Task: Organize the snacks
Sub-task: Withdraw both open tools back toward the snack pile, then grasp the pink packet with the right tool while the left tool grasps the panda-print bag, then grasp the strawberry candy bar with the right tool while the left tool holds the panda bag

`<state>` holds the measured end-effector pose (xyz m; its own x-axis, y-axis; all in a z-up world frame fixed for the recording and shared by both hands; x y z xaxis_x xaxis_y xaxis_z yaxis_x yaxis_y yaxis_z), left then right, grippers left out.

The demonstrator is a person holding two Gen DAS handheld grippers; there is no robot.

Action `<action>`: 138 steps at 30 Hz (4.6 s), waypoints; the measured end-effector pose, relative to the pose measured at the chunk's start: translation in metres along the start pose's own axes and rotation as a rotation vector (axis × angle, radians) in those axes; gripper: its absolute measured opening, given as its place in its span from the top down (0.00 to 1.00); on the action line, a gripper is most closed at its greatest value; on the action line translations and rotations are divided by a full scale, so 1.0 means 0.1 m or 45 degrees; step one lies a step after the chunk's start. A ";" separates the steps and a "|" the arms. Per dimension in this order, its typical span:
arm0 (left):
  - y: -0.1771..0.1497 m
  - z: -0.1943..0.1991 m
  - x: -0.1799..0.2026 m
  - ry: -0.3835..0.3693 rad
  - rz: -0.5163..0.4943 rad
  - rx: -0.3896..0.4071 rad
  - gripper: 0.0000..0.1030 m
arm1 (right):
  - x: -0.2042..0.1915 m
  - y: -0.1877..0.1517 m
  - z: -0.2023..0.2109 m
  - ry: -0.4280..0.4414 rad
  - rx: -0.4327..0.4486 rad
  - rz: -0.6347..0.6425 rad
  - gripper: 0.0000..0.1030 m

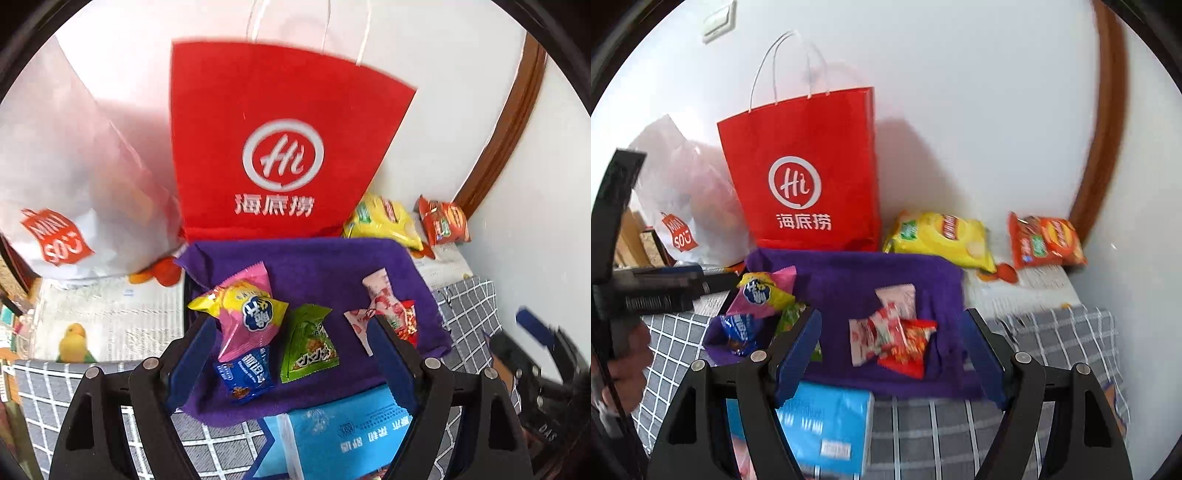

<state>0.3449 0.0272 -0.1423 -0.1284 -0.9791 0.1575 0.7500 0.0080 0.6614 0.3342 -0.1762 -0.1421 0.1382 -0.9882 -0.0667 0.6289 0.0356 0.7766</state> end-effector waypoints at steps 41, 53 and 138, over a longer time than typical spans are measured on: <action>-1.89 0.88 -0.69 0.064 0.234 -0.133 0.20 | -0.59 -1.70 0.46 0.153 -0.249 0.006 0.48; -1.94 0.68 -1.06 0.099 0.281 -0.152 0.20 | -1.23 -1.79 0.02 0.309 -0.386 0.064 0.44; -2.53 0.31 -0.59 -0.034 0.181 -0.394 0.57 | -1.20 -2.07 0.09 0.460 -0.325 0.480 0.44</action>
<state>0.1424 0.0897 -0.2967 -0.0223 -0.9669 0.2541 0.9223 0.0782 0.3784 0.1810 -0.0667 -0.2892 0.6126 -0.7881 -0.0592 0.6439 0.4543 0.6156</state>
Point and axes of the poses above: each gripper's, at about its wrist camera, not at the fingertips, and z roughly against the way its jaws point, x to its right, y to its top, the point moved 10 cm from there along -z, roughly the way its jaws point, and after that the axes turned 3 degrees about -z, right-handed, at the moved point
